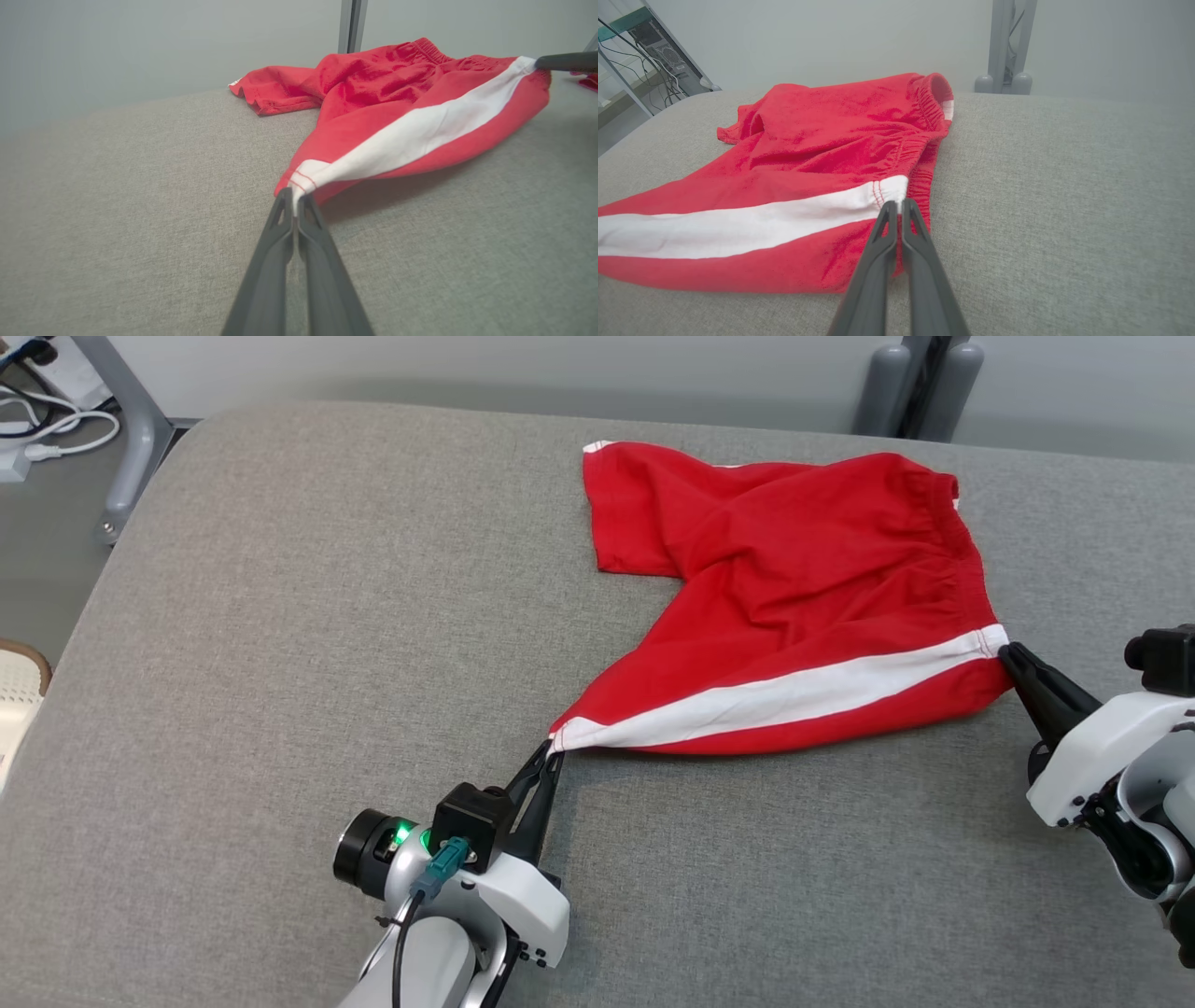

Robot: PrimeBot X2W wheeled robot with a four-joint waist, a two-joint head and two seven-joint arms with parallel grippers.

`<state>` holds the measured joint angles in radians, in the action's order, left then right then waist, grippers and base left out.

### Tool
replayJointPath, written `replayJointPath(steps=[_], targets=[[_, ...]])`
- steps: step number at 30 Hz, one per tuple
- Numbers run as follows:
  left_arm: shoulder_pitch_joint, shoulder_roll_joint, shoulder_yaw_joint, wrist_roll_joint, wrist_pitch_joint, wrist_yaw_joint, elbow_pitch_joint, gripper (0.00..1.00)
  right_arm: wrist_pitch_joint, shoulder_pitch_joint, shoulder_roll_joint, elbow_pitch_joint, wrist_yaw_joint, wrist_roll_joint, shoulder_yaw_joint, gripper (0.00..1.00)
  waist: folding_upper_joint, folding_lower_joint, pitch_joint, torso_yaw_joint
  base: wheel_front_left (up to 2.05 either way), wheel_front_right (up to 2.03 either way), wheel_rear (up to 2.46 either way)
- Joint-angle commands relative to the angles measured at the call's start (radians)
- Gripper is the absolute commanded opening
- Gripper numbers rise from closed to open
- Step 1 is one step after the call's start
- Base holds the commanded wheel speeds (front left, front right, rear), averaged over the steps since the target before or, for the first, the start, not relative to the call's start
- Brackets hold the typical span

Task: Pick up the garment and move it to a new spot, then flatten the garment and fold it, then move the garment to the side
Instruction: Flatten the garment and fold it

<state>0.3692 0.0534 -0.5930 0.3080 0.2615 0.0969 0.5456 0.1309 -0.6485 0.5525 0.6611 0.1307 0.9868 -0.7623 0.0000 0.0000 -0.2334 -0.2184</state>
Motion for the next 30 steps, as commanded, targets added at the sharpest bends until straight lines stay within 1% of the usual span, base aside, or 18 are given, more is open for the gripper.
replayJointPath(steps=[1,6,11,14,17,19,21,26,30], targets=[[0.005,0.006,0.009,-0.007,0.004,0.001,-0.001,0.0,0.023,-0.014,0.013,-0.005,0.0,0.004,-0.008,0.0,0.0,0.0,0.006,0.005,0.0,0.0,0.0],[-0.007,0.012,0.032,-0.005,0.005,0.005,-0.018,0.0,0.102,-0.021,0.03,-0.038,0.0,-0.004,-0.03,0.0,0.0,0.0,0.034,0.026,0.0,0.0,0.0],[-0.013,0.025,0.065,0.008,0.004,-0.002,-0.043,0.0,0.133,-0.01,0.045,-0.109,0.0,-0.029,-0.011,0.0,0.0,0.0,0.071,0.054,0.0,0.0,0.0],[-0.007,0.037,0.074,0.016,0.004,-0.018,-0.057,0.0,0.136,0.002,0.043,-0.178,0.0,-0.054,0.05,0.0,0.0,0.0,0.094,0.073,0.0,0.0,0.0],[0.015,0.063,0.075,0.021,-0.006,-0.037,-0.083,0.0,0.136,0.029,0.036,-0.245,0.0,-0.096,0.119,0.0,0.0,0.0,0.118,0.091,0.0,0.0,0.0],[0.036,0.094,0.082,0.025,-0.032,-0.054,-0.132,0.0,0.136,0.046,0.026,-0.3,0.0,-0.121,0.181,0.0,0.0,0.0,0.144,0.107,0.0,0.0,0.0],[0.057,0.121,0.091,0.027,-0.056,-0.063,-0.175,0.0,0.136,0.061,0.024,-0.328,0.0,-0.133,0.216,0.0,0.0,0.0,0.161,0.114,0.0,0.0,0.0],[0.121,0.169,0.123,0.053,-0.139,-0.08,-0.292,0.0,0.136,0.063,0.018,-0.39,0.0,-0.15,0.284,0.0,0.0,0.0,0.203,0.13,0.0,0.0,0.0],[0.157,0.184,0.146,0.084,-0.191,-0.086,-0.348,0.0,0.135,0.046,0.014,-0.418,0.0,-0.155,0.302,0.0,0.0,0.0,0.226,0.145,0.0,0.0,0.0]])
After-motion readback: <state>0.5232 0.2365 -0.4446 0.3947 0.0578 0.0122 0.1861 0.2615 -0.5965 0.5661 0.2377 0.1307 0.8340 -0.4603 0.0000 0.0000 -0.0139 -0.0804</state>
